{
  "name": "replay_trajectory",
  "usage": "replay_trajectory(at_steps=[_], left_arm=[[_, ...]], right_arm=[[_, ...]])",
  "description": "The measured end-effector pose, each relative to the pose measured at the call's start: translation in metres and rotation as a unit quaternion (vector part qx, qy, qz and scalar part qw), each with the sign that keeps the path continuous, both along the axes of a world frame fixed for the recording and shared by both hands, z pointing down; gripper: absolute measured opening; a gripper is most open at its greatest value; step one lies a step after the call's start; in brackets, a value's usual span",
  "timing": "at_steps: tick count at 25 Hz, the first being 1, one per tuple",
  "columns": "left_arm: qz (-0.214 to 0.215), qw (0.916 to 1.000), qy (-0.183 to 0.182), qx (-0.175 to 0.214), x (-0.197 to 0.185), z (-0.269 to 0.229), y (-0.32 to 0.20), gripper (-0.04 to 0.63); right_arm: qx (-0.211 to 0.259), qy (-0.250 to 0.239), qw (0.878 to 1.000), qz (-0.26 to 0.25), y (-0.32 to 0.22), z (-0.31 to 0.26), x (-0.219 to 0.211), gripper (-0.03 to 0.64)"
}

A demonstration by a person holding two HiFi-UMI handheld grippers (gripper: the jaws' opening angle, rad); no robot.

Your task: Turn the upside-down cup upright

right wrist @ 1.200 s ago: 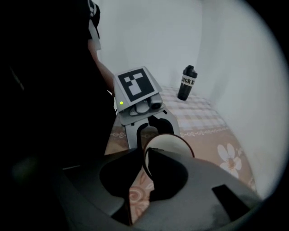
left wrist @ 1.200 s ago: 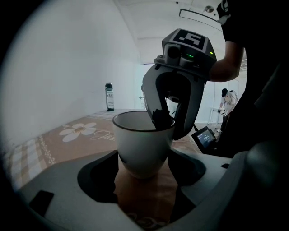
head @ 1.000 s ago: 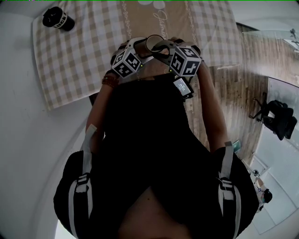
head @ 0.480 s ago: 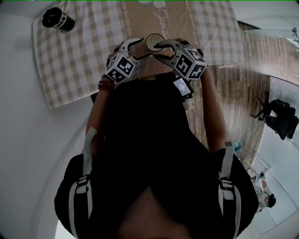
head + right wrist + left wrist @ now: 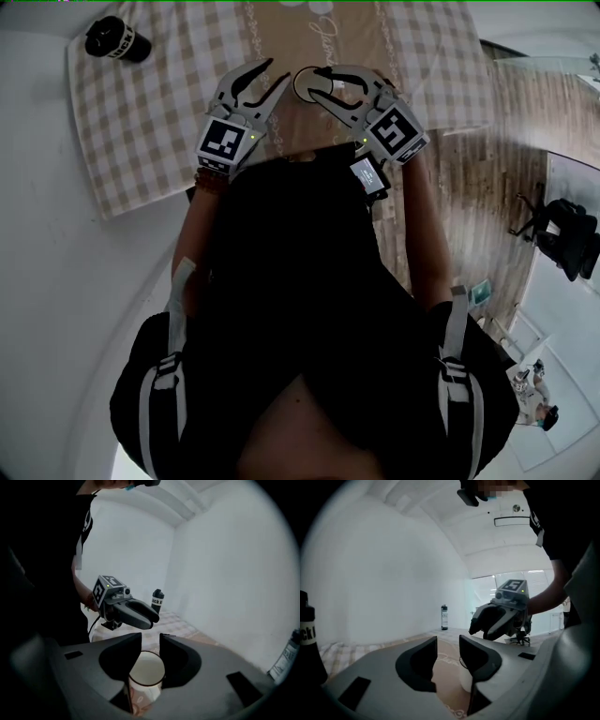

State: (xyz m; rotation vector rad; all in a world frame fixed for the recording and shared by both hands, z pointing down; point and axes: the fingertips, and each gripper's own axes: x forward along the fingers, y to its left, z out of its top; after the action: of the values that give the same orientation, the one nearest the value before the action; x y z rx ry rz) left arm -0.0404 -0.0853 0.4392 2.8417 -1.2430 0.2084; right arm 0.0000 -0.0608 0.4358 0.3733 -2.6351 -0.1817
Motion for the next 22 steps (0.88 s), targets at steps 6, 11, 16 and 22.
replay_trajectory(at_steps=[6, 11, 16, 22], left_arm=[[-0.040, 0.9987, 0.010, 0.028, -0.009, -0.017, -0.008, 0.123], [-0.055, 0.9969, -0.020, 0.051, -0.006, -0.021, -0.007, 0.062], [-0.057, 0.9971, -0.020, 0.046, -0.001, -0.017, -0.005, 0.051], [-0.062, 0.9968, 0.000, 0.049, 0.003, -0.016, -0.001, 0.015]], right_arm=[[0.024, -0.071, 0.994, 0.079, -0.016, -0.023, 0.004, 0.081], [0.032, -0.111, 0.985, 0.131, -0.024, -0.029, 0.014, 0.072], [0.020, -0.138, 0.975, 0.175, -0.028, -0.025, 0.029, 0.008], [0.017, -0.131, 0.973, 0.192, -0.026, -0.015, 0.032, 0.005]])
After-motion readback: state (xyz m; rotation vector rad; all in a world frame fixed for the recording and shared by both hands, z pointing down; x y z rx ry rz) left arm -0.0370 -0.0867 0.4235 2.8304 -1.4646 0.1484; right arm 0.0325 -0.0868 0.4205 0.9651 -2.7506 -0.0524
